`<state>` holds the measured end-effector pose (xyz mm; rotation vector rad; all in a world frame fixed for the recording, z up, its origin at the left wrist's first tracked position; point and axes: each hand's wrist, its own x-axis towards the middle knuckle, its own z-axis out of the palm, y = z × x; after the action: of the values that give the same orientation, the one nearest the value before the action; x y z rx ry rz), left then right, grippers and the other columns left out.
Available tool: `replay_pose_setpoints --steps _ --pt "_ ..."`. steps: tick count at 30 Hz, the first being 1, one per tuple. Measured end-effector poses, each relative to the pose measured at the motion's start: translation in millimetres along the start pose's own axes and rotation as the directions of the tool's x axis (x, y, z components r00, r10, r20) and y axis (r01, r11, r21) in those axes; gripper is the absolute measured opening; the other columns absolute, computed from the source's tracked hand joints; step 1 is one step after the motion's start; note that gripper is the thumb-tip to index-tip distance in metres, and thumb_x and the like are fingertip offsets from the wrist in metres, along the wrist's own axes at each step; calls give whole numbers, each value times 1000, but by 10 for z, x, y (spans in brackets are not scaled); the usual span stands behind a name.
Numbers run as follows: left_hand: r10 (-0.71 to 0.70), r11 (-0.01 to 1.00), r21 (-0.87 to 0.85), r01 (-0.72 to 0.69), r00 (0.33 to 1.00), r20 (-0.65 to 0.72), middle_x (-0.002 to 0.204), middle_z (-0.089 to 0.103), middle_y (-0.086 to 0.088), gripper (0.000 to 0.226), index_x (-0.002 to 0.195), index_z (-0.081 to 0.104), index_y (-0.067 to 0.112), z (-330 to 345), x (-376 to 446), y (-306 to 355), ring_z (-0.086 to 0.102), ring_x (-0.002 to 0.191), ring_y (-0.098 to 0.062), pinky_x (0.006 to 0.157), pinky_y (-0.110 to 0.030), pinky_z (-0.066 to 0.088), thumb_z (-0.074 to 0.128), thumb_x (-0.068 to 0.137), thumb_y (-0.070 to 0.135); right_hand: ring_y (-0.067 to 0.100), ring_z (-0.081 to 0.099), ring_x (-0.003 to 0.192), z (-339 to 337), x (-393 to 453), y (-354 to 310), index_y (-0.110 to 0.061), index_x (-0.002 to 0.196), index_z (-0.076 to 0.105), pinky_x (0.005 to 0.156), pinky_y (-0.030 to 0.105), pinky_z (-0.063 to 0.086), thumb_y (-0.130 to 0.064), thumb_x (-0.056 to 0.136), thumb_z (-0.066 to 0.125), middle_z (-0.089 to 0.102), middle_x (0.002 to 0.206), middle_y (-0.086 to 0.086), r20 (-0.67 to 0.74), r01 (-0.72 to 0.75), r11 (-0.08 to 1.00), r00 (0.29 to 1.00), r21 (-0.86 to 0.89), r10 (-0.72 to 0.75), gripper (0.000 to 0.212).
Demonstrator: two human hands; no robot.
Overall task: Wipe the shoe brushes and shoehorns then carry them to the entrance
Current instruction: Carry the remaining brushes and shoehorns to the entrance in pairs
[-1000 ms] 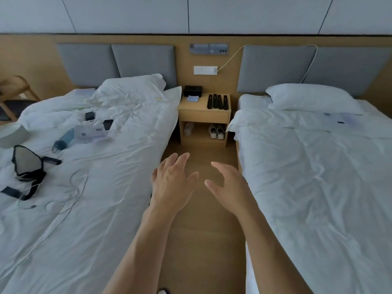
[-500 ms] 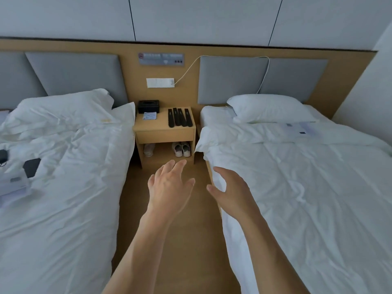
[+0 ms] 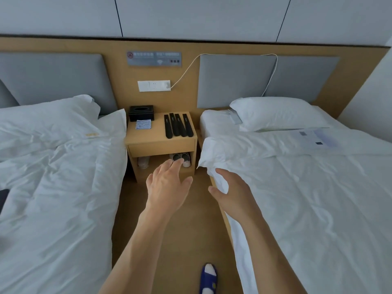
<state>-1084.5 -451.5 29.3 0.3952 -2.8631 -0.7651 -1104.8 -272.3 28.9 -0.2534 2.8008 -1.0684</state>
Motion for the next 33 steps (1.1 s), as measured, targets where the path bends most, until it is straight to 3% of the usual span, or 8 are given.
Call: replay_pose_setpoints --steps 15,28,33 --pt "-114 991 64 118 991 -65 150 42 5 55 146 35 33 195 2624 -52 42 135 -22 112 -50 33 54 96 43 15 44 139 106 2934 -239 -34 149 40 111 32 39 -41 97 62 44 153 -7 113 118 993 986 25 -120 57" --pt "-182 983 4 182 982 42 150 42 4 58 147 35 32 667 4357 -489 44 134 -23 107 -47 38 56 95 43 15 50 133 494 4693 -152 -32 146 43 108 30 42 -35 96 64 50 148 -7 144 56 998 988 -17 -53 55" --pt "-146 989 -21 149 984 101 150 42 1 59 149 33 28 813 5203 -819 45 133 -24 106 -44 40 56 96 40 16 53 130 759 5455 -261 -33 147 41 88 15 43 -33 97 64 49 149 -6 150 -32 999 988 -18 34 55"
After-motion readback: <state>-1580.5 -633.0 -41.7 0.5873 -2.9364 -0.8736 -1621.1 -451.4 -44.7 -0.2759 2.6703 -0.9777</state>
